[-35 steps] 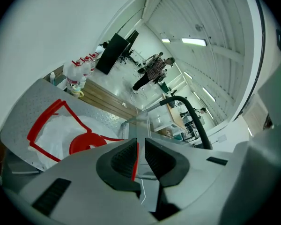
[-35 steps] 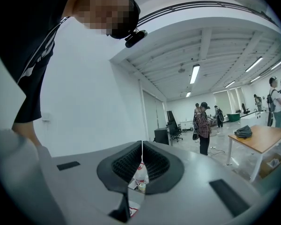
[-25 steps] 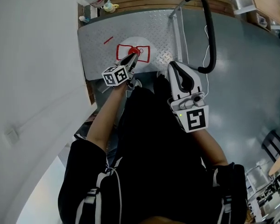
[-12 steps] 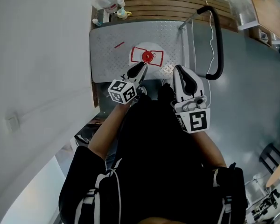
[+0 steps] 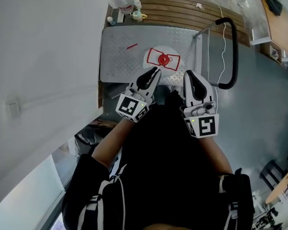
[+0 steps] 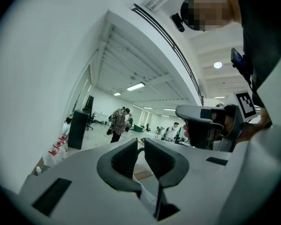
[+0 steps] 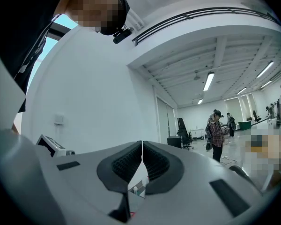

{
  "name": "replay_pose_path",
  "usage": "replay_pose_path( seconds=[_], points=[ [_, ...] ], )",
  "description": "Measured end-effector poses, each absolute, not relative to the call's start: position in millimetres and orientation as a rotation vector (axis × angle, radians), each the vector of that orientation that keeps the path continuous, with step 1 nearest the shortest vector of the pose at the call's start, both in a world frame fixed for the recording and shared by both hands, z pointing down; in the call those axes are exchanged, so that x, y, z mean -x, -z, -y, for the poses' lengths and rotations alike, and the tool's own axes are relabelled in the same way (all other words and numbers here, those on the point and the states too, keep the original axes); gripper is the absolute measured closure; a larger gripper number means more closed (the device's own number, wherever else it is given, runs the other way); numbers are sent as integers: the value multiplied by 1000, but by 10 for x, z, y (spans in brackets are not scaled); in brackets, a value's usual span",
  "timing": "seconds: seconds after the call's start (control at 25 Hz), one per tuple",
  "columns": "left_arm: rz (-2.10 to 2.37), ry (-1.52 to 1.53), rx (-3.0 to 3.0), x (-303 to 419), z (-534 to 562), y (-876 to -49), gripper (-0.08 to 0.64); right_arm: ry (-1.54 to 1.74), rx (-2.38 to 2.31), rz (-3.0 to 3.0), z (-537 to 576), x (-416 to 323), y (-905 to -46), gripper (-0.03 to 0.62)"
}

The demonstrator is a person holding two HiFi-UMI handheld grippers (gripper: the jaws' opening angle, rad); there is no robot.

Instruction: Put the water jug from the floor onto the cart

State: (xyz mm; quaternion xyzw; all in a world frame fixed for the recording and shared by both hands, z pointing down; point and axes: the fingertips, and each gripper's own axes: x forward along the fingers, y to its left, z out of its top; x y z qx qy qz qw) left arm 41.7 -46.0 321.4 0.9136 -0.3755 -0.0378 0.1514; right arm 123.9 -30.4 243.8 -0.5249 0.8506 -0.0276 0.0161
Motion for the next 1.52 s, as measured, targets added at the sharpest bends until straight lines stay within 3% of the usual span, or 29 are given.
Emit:
replay_pose_path(
  seconds=[0.52, 1.52],
  points=[
    [1204, 35, -2575, 44, 118, -3152, 541, 190, 1716, -2682, -65, -781, -2714, 574],
    [1434, 34, -2768, -343, 144, -2441, 541, -77, 1668, -2585, -29, -905, -2288, 574]
  ],
)
